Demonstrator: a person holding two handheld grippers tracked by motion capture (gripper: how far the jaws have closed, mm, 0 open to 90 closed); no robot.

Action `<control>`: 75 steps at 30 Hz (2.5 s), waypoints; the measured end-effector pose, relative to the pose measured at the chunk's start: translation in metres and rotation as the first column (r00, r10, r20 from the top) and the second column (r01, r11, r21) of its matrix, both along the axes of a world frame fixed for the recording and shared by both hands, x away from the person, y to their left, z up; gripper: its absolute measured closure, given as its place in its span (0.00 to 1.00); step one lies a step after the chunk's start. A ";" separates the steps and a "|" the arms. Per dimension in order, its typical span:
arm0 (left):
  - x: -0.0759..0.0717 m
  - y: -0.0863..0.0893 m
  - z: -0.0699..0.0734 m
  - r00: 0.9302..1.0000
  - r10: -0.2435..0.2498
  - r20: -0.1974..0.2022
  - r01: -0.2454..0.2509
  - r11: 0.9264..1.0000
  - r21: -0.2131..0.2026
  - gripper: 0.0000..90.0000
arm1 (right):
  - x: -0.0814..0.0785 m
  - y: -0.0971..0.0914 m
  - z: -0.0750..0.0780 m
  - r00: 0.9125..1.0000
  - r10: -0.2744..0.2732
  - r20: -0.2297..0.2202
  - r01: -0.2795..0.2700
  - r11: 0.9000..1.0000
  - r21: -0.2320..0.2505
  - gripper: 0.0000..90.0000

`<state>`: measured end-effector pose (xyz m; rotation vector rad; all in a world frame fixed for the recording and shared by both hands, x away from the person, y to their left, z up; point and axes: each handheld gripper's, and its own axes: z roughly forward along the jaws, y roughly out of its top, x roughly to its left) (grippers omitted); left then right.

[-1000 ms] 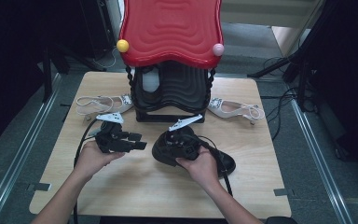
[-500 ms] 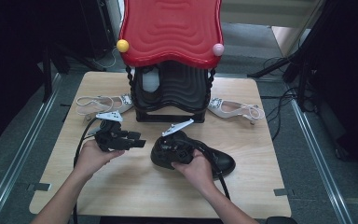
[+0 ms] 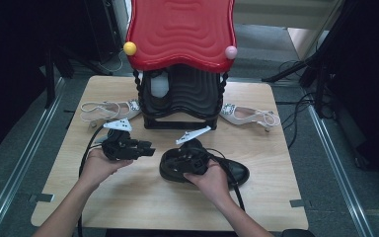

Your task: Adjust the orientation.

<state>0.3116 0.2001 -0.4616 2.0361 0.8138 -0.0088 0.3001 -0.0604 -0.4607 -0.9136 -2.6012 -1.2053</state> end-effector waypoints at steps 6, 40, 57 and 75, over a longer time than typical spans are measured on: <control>0.004 -0.002 0.003 1.000 0.003 -0.014 -0.003 1.000 -0.012 0.93 | -0.005 -0.029 0.019 0.998 -0.044 0.035 0.042 0.998 0.054 1.00; 0.039 -0.044 -0.023 0.992 -0.106 -0.072 0.105 0.994 -0.007 1.00 | -0.034 -0.110 -0.031 0.967 -0.253 0.025 0.254 0.963 -0.094 1.00; 0.025 -0.035 -0.021 0.991 -0.092 -0.096 0.093 0.996 0.003 1.00 | -0.017 -0.105 -0.034 0.965 -0.262 0.007 0.262 0.961 -0.084 1.00; -0.001 -0.034 -0.021 0.986 -0.115 -0.121 0.118 0.993 0.015 1.00 | 0.008 -0.098 -0.032 0.962 -0.275 -0.008 0.273 0.958 -0.084 1.00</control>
